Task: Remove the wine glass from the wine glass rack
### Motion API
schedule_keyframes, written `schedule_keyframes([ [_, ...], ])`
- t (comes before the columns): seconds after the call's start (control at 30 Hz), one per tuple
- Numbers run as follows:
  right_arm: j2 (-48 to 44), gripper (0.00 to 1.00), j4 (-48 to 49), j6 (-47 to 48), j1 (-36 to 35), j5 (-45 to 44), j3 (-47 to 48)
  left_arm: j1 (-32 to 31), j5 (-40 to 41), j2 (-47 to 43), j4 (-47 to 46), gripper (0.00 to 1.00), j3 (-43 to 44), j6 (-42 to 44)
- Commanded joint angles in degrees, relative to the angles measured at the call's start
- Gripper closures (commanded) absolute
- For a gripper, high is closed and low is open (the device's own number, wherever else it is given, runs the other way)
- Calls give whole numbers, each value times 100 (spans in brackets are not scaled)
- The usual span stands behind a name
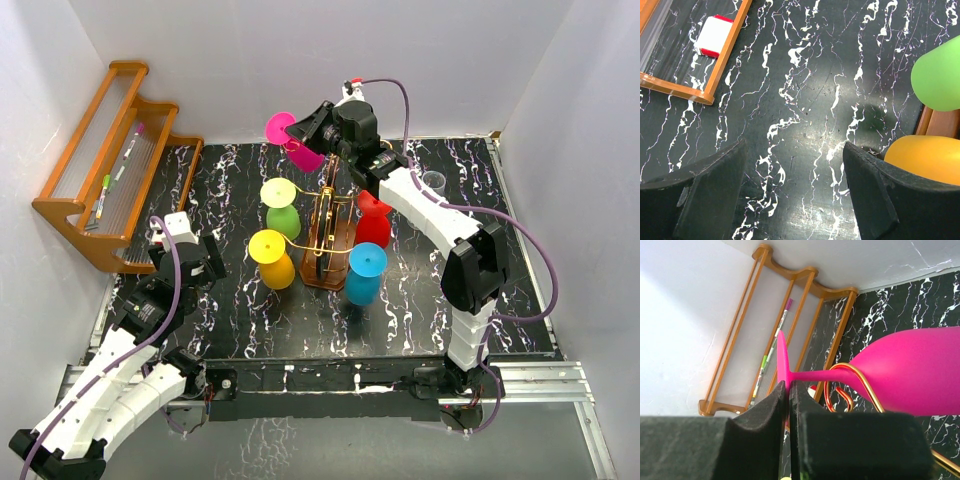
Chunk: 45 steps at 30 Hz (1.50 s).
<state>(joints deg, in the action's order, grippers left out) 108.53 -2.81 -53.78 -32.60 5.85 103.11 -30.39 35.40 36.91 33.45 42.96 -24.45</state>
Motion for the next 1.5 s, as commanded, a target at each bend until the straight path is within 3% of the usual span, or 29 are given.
schedule_keyframes([
  [0.0,-192,93,359,135,20,-280,11,-5,117,-35,-12,24,-59,21],
  [0.47,-1066,93,542,262,32,-646,-860,-7,100,1,-15,24,-59,37],
  [1.47,-570,93,517,289,68,-1080,-423,-2,91,-44,-5,24,-61,21],
])
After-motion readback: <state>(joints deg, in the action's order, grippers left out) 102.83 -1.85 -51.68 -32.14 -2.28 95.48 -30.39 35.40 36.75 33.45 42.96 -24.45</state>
